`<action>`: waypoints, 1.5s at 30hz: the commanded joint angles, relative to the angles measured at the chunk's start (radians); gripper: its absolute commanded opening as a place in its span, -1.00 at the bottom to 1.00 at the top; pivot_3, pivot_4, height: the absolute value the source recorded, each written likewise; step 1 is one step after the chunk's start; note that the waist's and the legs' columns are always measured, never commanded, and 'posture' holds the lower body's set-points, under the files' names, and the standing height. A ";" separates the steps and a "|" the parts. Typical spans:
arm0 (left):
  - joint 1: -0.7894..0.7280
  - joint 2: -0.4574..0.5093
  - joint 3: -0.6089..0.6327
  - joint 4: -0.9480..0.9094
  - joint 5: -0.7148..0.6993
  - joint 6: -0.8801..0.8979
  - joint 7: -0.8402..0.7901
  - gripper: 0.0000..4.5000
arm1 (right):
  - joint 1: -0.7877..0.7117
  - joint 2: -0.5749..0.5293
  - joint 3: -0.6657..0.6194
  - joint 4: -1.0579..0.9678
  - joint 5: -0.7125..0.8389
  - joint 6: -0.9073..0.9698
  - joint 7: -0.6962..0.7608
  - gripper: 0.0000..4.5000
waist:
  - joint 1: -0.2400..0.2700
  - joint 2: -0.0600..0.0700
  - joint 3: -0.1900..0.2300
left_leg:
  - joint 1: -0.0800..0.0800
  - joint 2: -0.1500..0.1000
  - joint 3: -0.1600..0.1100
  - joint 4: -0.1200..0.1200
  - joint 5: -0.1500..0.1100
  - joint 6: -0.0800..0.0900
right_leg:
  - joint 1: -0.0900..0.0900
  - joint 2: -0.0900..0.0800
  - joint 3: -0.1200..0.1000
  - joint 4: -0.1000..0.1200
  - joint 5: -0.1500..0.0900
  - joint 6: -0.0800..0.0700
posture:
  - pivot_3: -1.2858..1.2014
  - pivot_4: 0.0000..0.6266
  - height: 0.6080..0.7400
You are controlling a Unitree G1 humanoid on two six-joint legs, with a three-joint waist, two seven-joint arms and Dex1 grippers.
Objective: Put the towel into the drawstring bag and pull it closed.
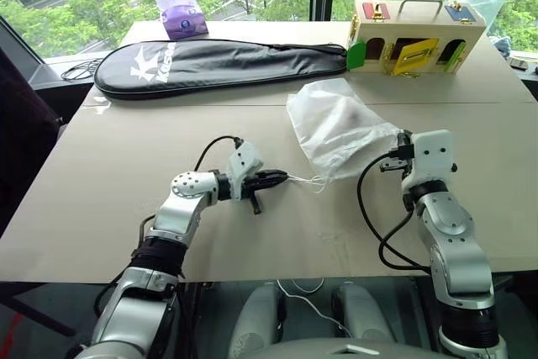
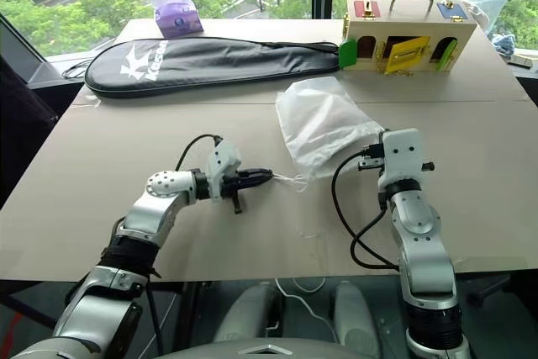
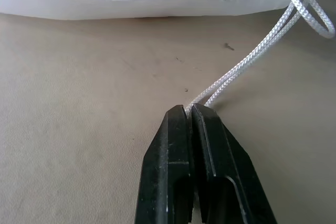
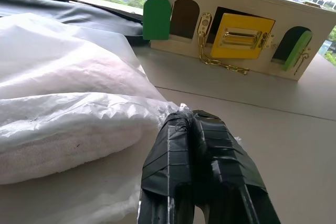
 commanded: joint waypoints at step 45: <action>-0.011 -0.139 0.578 -0.154 -0.422 0.201 0.726 -0.99 | -0.088 0.065 -0.168 0.002 0.103 0.003 -0.065 -1.00 | 0.005 -0.001 0.001 | -0.001 -0.001 -0.001 0.000 0.000 -0.001 | 0.000 0.000 -0.001 0.000 0.000 0.000 | 0.03 -0.52 1.00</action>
